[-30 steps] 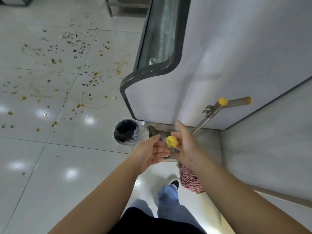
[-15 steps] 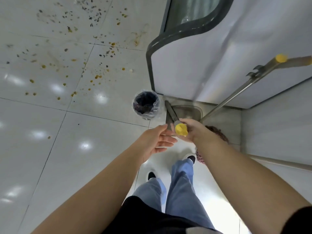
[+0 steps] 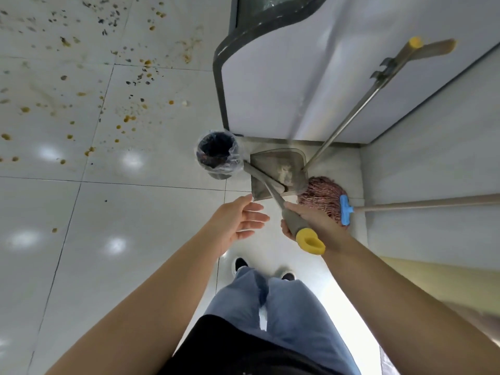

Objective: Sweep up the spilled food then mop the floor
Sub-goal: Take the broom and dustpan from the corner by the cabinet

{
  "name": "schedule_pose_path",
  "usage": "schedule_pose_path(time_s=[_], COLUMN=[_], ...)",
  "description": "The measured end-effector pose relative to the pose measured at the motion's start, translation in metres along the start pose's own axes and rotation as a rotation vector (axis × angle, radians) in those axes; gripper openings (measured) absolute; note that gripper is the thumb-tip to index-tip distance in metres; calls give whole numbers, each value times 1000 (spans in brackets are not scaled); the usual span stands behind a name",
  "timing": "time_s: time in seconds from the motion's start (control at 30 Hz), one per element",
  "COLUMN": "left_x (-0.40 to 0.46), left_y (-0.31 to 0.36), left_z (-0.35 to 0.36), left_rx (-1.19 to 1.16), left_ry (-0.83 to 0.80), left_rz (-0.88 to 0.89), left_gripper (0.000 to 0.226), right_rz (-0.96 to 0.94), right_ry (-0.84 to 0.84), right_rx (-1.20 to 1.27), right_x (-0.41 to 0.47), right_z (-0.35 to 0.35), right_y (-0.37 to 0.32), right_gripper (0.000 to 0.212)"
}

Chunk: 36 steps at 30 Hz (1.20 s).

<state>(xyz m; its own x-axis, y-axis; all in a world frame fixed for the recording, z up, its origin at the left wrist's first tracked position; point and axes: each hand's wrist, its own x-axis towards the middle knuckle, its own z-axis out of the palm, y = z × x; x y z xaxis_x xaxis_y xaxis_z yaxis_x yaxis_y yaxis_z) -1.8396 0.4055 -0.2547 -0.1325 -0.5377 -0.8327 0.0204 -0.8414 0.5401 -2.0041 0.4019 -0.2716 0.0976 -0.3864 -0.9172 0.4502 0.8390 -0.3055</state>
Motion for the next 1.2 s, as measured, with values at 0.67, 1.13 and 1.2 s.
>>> schedule_pose_path(time_s=[0.67, 1.13, 1.2], left_x=[-34, -36, -37], left_y=[-143, -172, -169], left_z=[62, 44, 46], left_rx=[102, -380, -380], left_ry=[24, 23, 1], left_rz=[-153, -203, -175], left_gripper=[29, 6, 6], right_rz=[-156, -365, -389], right_ry=[123, -143, -100], right_rx=[-1075, -1339, -1499], right_x=[-93, -121, -114], right_z=[-139, -161, -153], right_y=[142, 152, 141], right_gripper=[55, 56, 41])
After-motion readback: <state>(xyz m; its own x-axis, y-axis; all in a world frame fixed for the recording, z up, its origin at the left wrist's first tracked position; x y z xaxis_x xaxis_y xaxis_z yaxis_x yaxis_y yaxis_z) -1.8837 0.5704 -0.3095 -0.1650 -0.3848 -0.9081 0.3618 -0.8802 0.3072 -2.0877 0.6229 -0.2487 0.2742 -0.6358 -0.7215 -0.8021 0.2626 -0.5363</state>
